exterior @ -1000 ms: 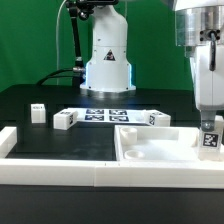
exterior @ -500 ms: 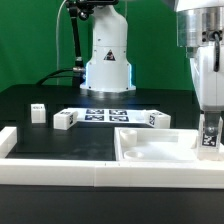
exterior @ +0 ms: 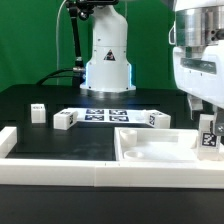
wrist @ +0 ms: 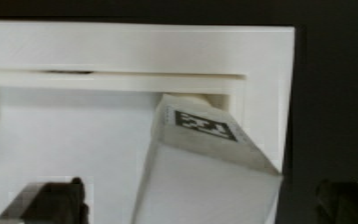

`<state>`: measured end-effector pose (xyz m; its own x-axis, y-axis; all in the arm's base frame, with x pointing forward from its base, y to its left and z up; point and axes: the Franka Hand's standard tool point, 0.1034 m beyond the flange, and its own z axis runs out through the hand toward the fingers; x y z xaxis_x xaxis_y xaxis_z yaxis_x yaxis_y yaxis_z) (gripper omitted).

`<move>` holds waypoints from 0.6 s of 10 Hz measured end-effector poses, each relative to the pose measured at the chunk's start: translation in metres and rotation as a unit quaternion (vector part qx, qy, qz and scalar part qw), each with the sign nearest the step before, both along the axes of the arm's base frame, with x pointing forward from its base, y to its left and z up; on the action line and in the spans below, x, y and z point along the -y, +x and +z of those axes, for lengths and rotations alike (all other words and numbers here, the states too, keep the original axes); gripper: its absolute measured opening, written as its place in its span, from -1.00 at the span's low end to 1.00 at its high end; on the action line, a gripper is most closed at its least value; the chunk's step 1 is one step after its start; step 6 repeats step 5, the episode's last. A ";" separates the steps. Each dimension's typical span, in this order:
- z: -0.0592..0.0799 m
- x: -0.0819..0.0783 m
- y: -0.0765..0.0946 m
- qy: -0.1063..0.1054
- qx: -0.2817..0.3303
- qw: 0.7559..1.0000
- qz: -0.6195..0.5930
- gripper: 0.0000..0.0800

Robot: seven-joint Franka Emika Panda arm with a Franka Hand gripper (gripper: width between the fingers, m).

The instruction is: Assemble one leg

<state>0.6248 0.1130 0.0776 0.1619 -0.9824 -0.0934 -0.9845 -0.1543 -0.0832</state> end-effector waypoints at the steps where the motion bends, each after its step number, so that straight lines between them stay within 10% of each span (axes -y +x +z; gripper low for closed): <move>1: 0.000 0.000 0.000 -0.001 0.002 1.000 0.022 0.62; 6: 0.000 -0.001 0.000 -0.001 0.002 1.000 0.022 0.62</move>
Offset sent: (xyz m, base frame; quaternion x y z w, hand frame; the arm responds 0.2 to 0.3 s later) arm 0.0000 0.0000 0.0000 0.0000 0.0000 0.0000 1.0000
